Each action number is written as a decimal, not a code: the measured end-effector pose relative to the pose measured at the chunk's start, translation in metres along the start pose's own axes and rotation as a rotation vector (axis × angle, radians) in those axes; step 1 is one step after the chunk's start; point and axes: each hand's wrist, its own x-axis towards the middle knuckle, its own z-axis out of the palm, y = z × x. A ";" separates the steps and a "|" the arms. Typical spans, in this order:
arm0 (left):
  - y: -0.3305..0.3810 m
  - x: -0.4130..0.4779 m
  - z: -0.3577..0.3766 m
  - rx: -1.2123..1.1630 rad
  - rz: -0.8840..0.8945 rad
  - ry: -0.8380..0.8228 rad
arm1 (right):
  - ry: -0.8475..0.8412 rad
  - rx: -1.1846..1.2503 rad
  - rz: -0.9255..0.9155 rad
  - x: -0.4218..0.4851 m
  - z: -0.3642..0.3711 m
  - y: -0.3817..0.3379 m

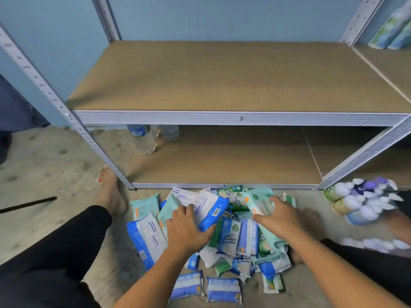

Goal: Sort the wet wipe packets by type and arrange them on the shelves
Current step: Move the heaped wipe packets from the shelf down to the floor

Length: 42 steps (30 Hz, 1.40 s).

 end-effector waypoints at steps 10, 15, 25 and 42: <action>0.025 0.010 0.063 0.061 -0.034 -0.028 | -0.080 -0.246 0.009 0.024 0.057 0.024; 0.024 0.012 0.074 0.136 -0.027 -0.049 | -0.077 -0.199 -0.002 0.026 0.064 0.030; 0.010 0.007 0.063 -0.006 0.031 -0.050 | -0.065 -0.143 -0.027 0.021 0.061 0.037; -0.076 0.009 0.050 -0.405 -0.467 -0.180 | -0.039 -0.201 -0.017 0.024 0.075 0.017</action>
